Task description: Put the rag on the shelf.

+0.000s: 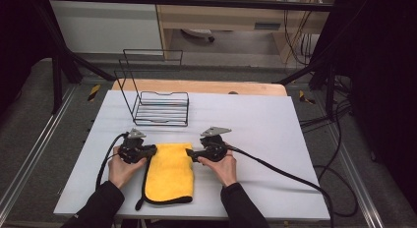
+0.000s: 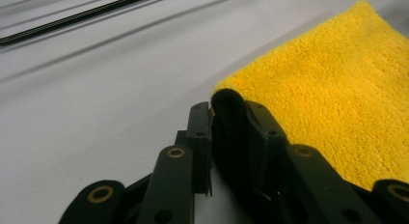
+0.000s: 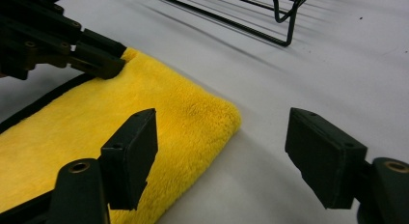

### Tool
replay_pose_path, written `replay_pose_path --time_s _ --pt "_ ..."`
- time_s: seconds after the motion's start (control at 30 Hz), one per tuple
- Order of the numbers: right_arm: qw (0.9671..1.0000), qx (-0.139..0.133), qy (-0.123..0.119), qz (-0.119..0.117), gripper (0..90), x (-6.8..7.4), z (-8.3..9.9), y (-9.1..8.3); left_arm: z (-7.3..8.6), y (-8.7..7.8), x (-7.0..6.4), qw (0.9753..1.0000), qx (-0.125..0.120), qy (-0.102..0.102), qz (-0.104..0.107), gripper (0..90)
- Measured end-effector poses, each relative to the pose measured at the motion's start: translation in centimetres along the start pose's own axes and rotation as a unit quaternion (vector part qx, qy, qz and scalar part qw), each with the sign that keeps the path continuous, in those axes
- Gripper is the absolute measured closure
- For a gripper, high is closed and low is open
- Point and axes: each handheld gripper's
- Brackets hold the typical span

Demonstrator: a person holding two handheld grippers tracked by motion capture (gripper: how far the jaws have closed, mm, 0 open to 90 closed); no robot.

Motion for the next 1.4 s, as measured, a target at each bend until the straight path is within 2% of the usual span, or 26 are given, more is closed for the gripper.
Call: replay_pose_path --time_s 0.07,0.1,0.33,0.57,0.7,0.83,1.03,1.2,1.33,1.4 --pt "0.9999 0.003 0.011 0.002 35.8 -0.1 -0.1 0.9 0.0 0.0 0.0 1.0000 0.000 0.001 0.001 72.9" --pt "0.9999 0.003 0.011 0.002 35.8 -0.1 -0.1 0.9 0.0 0.0 0.0 1.0000 0.000 0.002 0.002 72.9" --pt "0.9989 0.034 0.032 -0.003 52.7 -0.7 0.2 2.3 0.1 0.1 0.0 0.9999 -0.003 0.011 0.004 72.2" --pt "0.9973 0.043 0.056 -0.020 66.3 -0.5 0.3 2.8 0.1 0.1 0.0 0.9998 -0.005 0.021 0.002 71.9" --pt "0.9969 0.052 0.057 -0.018 71.5 -0.2 0.2 2.9 0.1 0.1 0.2 0.9997 -0.006 0.020 0.007 71.8" --pt "0.9962 0.056 0.061 -0.026 77.7 -0.2 0.1 2.9 0.2 0.1 0.3 0.9997 -0.009 0.020 0.012 71.7" --pt "0.9954 0.058 0.068 -0.034 82.4 -0.3 0.0 2.9 0.3 0.1 0.5 0.9996 -0.013 0.010 0.023 73.6" --pt "0.9959 0.056 0.062 -0.034 83.3 -0.3 -0.1 2.7 0.3 -0.1 0.8 0.9993 -0.017 -0.006 0.032 76.5" --pt "0.9970 0.047 0.054 -0.031 83.6 -0.1 -0.3 2.2 0.2 -0.8 1.0 0.9985 -0.034 -0.013 0.041 77.6" --pt "0.9977 0.039 0.047 -0.029 83.6 0.0 -0.5 1.9 0.1 -1.3 0.9 0.9980 -0.044 -0.009 0.044 77.8"
Point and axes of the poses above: each handheld gripper's, and its own axes: y roughly forward along the jaws, z roughly out of its underside, x roughly to its left, and after that the axes turned 3 degrees about -y, right-handed
